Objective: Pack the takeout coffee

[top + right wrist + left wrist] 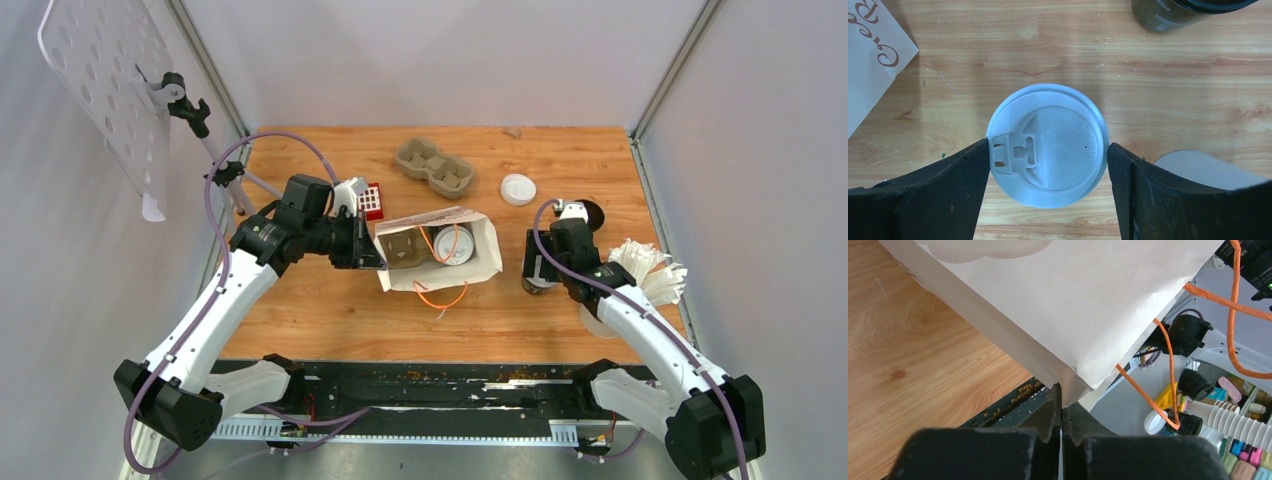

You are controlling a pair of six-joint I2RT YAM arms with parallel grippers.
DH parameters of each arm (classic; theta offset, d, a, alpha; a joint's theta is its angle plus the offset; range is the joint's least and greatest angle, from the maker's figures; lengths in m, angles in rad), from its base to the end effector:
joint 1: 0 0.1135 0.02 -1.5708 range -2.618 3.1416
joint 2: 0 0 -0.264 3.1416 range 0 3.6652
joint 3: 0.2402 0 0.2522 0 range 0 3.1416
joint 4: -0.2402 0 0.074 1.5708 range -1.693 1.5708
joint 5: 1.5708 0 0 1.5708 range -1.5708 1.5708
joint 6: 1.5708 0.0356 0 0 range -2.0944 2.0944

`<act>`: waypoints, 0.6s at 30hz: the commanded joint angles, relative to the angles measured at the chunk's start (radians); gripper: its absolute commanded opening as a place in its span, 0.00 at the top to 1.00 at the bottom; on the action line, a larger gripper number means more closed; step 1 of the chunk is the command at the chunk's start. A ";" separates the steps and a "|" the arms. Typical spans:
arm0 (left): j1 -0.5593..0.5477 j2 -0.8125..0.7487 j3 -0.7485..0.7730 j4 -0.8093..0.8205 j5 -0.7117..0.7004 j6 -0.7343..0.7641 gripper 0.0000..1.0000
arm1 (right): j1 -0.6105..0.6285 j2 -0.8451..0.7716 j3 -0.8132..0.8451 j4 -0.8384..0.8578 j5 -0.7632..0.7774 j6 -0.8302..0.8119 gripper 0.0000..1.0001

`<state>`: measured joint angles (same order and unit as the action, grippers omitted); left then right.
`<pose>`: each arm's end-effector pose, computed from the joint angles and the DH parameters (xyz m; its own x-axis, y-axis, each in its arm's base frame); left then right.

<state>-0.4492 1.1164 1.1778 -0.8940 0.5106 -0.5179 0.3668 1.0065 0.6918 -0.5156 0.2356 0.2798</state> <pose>0.1867 -0.1093 0.3479 -0.9131 -0.0393 -0.4058 0.2567 0.7178 -0.6472 0.1930 0.0653 0.2376 -0.7179 0.0119 -0.6960 -0.0036 0.9998 0.0207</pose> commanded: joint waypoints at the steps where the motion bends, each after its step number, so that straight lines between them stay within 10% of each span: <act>1: 0.006 -0.009 0.034 0.006 0.010 0.017 1.00 | -0.003 -0.009 0.003 -0.003 0.034 -0.020 0.24; 18: 0.006 -0.012 0.031 0.007 0.015 0.019 1.00 | -0.003 0.025 0.086 -0.050 0.014 -0.117 0.09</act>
<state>-0.4492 1.1164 1.1778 -0.8944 0.5106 -0.5179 0.3668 1.0161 0.7273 -0.5617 0.2440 0.1986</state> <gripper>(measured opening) 0.006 0.906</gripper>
